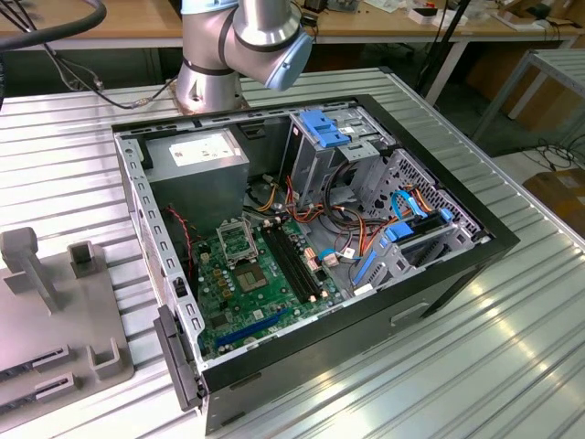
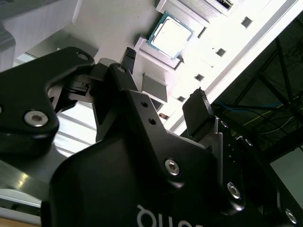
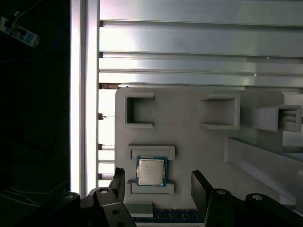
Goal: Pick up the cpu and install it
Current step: 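Pick up the cpu and move it towards the insertion slot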
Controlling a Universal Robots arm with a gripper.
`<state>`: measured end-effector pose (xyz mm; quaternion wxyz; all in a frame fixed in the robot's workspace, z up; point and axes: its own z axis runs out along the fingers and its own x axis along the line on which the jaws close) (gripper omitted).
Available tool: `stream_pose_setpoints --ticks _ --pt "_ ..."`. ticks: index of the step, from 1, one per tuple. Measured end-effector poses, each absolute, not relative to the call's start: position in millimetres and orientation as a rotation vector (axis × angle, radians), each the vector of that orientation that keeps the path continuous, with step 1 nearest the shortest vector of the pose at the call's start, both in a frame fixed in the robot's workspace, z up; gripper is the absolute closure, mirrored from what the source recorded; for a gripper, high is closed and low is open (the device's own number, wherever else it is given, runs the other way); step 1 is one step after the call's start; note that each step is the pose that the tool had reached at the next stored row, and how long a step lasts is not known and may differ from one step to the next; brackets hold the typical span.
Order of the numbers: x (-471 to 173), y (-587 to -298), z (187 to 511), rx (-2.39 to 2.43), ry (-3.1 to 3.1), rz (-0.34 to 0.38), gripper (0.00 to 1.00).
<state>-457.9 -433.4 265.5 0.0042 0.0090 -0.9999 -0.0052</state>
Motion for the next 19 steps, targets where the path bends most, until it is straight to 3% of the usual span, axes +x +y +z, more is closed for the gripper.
stream_pose_setpoints --ticks 19 --pt "-457.9 -436.6 242.5 0.029 -3.133 -0.018 0.33"
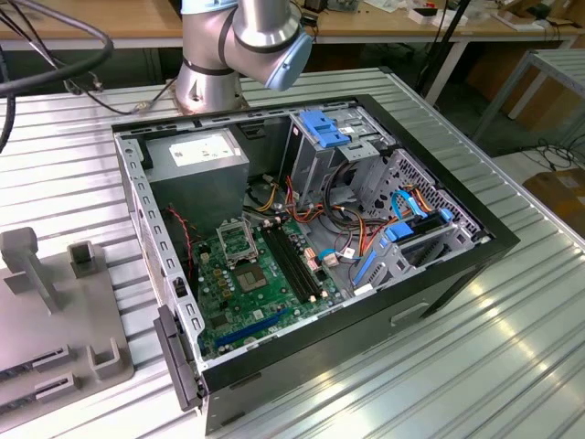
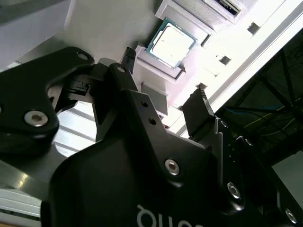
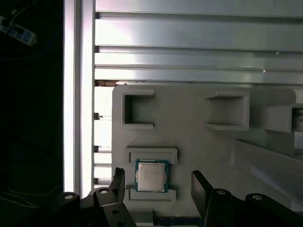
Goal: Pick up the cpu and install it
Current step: 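Pick up the cpu and move it towards the insertion slot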
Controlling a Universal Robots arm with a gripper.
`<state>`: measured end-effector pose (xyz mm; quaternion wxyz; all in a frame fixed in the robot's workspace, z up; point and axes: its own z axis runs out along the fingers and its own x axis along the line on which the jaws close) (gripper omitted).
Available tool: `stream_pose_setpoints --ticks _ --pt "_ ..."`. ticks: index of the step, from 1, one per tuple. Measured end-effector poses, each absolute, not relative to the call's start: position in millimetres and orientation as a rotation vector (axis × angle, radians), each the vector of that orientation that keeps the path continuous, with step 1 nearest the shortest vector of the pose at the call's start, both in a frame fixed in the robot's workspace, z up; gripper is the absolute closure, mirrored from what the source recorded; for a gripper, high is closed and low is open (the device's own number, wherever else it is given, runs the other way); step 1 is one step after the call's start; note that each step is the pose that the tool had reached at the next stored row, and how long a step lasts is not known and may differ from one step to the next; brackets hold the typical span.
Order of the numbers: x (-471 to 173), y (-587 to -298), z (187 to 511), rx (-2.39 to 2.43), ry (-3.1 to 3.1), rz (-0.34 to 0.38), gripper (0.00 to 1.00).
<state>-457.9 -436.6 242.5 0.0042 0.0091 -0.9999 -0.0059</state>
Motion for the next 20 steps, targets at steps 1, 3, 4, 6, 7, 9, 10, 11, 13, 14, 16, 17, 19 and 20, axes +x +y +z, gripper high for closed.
stream_pose_setpoints --ticks 1,3,4,6,7,9,10,11,13,14,16,17,19,20 --pt "-458.1 -437.7 240.4 0.03 -3.133 -0.018 0.33" --pt "-458.5 -440.1 236.8 0.035 -3.133 -0.019 0.33" --pt "-458.9 -441.4 234.9 0.038 -3.133 -0.019 0.33" --pt "-459.7 -444.9 228.0 0.042 -3.133 -0.02 0.33" --pt "-459.7 -445.5 226.3 0.043 -3.133 -0.019 0.33" --pt "-459.8 -446.9 222.7 0.045 -3.133 -0.019 0.33" --pt "-459.8 -447.4 220.9 0.045 -3.133 -0.02 0.33" --pt "-459.8 -447.9 218.6 0.046 -3.133 -0.02 0.33" --pt "-459.9 -448.2 215.3 0.046 -3.133 -0.02 0.33" --pt "-459.9 -448.2 214.2 0.047 -3.133 -0.02 0.33" --pt "-459.9 -448.4 213.0 0.047 -3.133 -0.02 0.33" --pt "-459.9 -448.5 212.8 0.047 -3.133 -0.02 0.34" --pt "-459.8 -448.5 212.6 0.047 -3.133 -0.02 0.41" --pt "-459.8 -448.5 212.5 0.047 -3.133 -0.02 0.48"
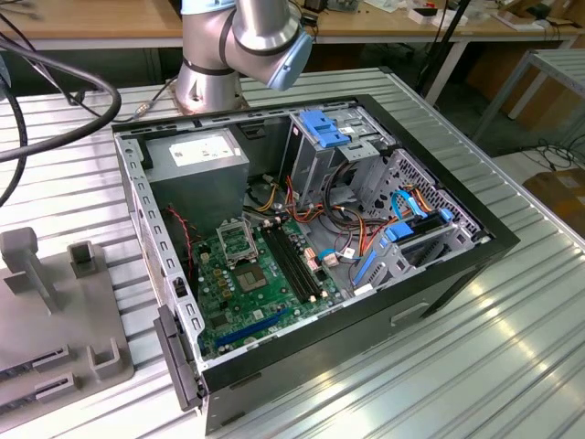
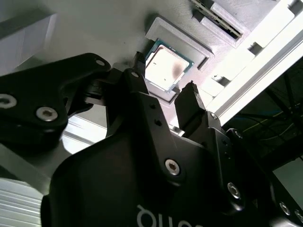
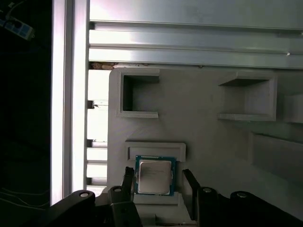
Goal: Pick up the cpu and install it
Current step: 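Pick up the cpu and move it towards the insertion slot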
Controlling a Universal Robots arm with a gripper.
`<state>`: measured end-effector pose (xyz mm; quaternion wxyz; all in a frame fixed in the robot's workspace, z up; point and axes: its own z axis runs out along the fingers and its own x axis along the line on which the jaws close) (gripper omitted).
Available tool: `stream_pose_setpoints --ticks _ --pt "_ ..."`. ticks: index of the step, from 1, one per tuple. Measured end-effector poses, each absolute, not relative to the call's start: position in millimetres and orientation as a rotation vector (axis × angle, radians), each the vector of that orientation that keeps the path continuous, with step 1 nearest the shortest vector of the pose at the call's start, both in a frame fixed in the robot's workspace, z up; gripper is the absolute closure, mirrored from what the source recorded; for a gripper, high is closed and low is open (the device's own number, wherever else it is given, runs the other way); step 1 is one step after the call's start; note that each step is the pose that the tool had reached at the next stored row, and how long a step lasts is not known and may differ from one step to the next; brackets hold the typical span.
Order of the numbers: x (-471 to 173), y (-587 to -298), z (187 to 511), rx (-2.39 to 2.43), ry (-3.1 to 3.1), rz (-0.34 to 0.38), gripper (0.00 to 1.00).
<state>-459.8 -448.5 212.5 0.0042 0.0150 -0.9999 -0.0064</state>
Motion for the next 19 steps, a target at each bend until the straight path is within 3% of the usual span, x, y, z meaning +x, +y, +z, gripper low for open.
stream_pose_setpoints --ticks 9,11,19 --pt "-462.5 -448.6 207.4 0.047 -3.133 -0.02 0.48" --pt "-462.6 -448.5 204.2 0.047 -3.133 -0.02 0.4" --pt "-463.1 -449.6 195.8 0.047 -3.133 -0.02 0.4"
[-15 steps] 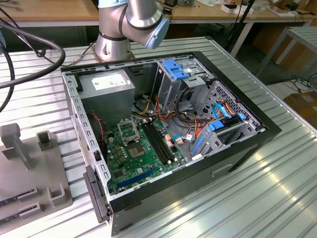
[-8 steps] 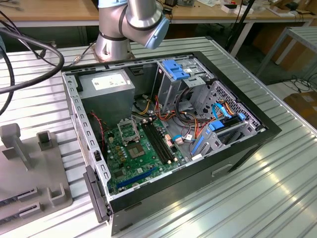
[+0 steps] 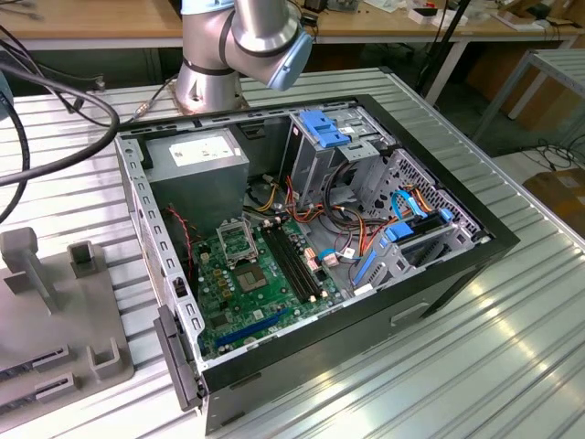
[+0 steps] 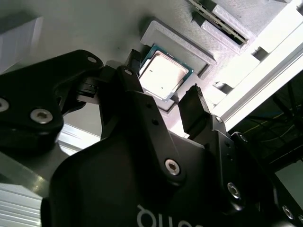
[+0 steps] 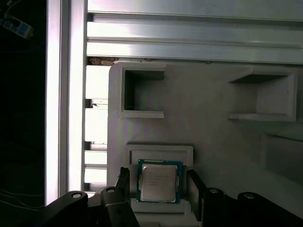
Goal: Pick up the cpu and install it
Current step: 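Pick up the cpu and move it towards the insertion slot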
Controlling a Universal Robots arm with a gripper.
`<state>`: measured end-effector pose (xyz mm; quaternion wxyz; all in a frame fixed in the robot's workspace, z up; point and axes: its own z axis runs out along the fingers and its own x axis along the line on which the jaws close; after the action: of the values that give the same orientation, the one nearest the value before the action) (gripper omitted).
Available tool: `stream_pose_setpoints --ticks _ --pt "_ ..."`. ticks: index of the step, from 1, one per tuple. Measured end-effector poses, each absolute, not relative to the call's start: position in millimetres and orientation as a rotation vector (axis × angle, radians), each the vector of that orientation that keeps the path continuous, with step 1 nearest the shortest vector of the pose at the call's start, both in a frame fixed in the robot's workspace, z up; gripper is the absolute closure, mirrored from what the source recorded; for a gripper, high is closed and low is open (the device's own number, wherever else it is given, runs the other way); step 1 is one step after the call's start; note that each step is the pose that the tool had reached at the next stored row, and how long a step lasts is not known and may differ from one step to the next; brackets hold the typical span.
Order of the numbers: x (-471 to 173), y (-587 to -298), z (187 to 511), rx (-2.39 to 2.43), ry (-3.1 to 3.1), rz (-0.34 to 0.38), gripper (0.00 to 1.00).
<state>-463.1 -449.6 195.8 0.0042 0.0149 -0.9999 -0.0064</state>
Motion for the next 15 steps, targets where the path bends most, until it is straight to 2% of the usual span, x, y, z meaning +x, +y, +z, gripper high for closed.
stream_pose_setpoints --ticks 15 --pt "-463.0 -449.7 189.7 0.047 -3.133 -0.014 0.4"
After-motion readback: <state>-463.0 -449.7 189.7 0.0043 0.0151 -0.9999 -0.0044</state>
